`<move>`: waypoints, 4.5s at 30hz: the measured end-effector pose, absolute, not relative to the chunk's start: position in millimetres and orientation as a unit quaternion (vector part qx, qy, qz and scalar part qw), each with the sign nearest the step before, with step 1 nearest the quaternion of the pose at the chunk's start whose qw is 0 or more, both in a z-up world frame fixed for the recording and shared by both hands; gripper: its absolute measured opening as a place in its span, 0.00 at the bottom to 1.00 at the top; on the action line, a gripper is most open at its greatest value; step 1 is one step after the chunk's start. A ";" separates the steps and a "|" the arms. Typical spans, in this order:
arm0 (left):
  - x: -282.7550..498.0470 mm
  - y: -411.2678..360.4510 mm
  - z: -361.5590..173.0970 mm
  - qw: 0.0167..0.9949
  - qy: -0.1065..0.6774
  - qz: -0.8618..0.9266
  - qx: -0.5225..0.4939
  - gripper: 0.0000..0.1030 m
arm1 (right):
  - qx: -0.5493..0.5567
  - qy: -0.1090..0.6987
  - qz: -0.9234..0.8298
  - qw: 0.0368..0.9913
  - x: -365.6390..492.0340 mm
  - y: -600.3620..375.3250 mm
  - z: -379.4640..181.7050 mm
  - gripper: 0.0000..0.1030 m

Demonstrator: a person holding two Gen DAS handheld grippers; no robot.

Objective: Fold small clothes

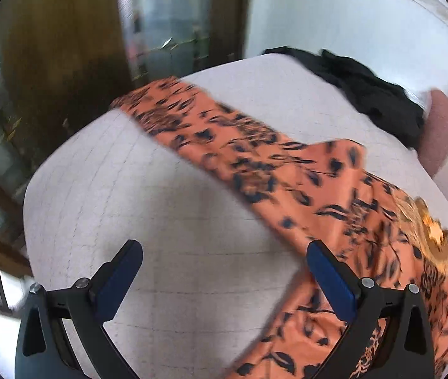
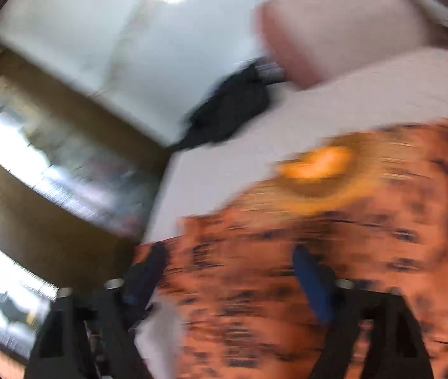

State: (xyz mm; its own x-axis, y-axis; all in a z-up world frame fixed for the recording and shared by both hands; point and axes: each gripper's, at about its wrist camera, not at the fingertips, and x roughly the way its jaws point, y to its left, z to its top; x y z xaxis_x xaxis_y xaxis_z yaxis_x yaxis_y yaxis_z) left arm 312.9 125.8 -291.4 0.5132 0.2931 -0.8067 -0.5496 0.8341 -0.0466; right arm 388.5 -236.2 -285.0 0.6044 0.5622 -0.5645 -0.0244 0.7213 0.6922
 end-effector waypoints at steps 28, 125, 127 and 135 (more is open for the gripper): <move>364.9 -9.4 -320.7 0.875 0.466 0.132 0.007 1.00 | 0.392 0.391 -0.019 0.833 400.4 -407.1 -330.3 0.40; 416.7 377.8 -314.8 0.813 0.391 0.198 -0.383 0.07 | 0.197 0.420 0.076 0.883 370.4 -235.7 -303.8 0.52; 415.3 354.3 -287.1 0.840 0.373 0.178 -0.352 0.07 | 0.202 0.410 0.067 0.887 369.1 -244.6 -298.3 0.52; 414.7 160.1 -186.2 0.910 0.372 0.023 -0.184 0.07 | 0.273 0.382 -0.005 0.883 362.0 -318.4 -277.1 0.52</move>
State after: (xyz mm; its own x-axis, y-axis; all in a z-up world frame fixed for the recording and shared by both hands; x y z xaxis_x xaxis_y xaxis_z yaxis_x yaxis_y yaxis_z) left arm 414.7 160.1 -186.2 0.7218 -0.0952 -0.6855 -0.1783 0.9315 -0.3170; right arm 362.0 -318.4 -277.1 0.7074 0.1999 -0.6780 0.2170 0.8514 0.4775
